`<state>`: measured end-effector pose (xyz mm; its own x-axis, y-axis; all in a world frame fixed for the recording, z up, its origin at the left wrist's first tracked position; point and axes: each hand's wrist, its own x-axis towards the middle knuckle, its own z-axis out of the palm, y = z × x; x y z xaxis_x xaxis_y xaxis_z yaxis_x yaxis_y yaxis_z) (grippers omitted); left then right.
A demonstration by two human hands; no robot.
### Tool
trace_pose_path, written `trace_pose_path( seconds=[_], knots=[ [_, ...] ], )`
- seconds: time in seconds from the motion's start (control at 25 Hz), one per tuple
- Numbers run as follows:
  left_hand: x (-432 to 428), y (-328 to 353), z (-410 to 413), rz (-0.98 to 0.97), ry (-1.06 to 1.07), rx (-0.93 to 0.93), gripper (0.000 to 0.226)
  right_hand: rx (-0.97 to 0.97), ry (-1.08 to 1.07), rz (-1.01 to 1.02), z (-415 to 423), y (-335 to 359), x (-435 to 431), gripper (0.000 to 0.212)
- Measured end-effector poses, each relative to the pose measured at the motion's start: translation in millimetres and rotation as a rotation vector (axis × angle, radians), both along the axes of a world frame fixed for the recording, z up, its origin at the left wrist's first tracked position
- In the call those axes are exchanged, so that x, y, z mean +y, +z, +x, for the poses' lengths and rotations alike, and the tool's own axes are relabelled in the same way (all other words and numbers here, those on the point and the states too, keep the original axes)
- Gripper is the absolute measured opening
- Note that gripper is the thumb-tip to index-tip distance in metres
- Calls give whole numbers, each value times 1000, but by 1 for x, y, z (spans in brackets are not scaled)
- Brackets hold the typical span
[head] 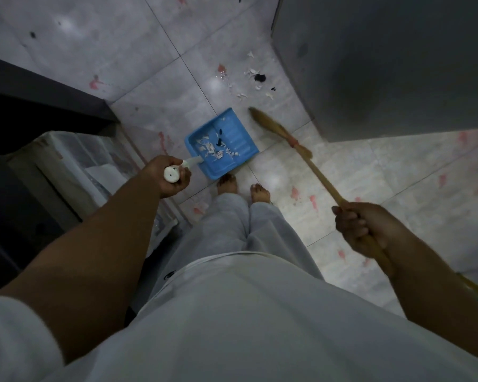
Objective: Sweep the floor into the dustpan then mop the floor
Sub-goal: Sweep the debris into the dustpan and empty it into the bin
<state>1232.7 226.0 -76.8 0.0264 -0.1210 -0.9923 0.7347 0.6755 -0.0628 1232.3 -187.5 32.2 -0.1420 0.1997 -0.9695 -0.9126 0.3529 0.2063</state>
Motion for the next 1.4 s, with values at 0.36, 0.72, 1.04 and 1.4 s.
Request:
trace_pose_path(
  seconds=[0.36,0.72,1.04,1.4],
  knots=[
    [21,-3,-11,12,86,3,36,-203,-111,-7,145,-51,64,16],
    [31,-4,-21,7,122,10,33,-213,8,-72,199,-117,119,29],
    [33,-6,-27,12,113,9,42,-4,305,-81,101,-88,88,25],
    [28,-2,-29,24,84,-10,46,-77,259,-65,47,-19,23,28]
  ],
)
